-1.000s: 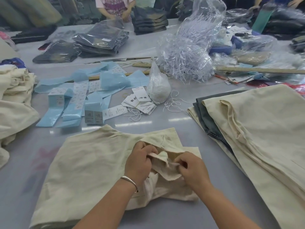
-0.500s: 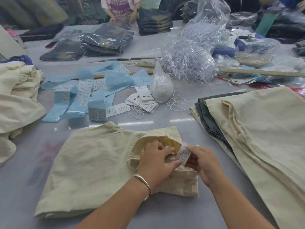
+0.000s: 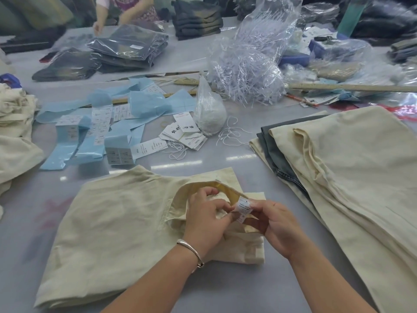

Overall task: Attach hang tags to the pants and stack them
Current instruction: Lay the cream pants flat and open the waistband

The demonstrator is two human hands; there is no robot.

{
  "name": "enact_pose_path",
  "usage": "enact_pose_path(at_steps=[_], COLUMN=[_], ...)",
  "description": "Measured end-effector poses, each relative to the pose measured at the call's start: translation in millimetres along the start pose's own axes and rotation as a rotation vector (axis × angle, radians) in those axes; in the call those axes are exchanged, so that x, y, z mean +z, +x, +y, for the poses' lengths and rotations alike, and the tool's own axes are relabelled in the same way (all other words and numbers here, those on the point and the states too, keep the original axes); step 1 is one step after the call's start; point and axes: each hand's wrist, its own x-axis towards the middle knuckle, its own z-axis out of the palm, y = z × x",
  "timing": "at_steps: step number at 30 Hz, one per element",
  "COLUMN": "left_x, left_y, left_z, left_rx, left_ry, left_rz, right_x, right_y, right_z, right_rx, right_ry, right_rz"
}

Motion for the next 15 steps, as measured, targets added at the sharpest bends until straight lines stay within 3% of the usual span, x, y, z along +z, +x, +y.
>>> enact_pose_path(at_steps=[4, 7, 9, 11, 13, 15], left_x=[0, -6, -20, -40, -64, -87], left_y=[-2, -4, -1, 3, 3, -3], left_z=[0, 2, -4, -19, -41, -69], left_rx=[-0.003, -0.016, -0.029, -0.031, -0.099, -0.201], left_ry=[-0.007, -0.122, -0.258, -0.241, -0.269, -0.273], left_rz=[-0.004, -0.026, 0.022, 0.119, 0.198, 0.235], right_x=[3, 9, 15, 31, 57, 90], right_y=[-3, -4, 0, 5, 12, 25], right_z=[-2, -8, -10, -15, -17, -13], right_rx=[0.015, 0.004, -0.120, -0.377, -0.573, -0.558], right_ry=[-0.067, -0.227, -0.488, -0.749, -0.848, -0.814], right_rz=[0.005, 0.111, 0.290, 0.447, 0.405, 0.241])
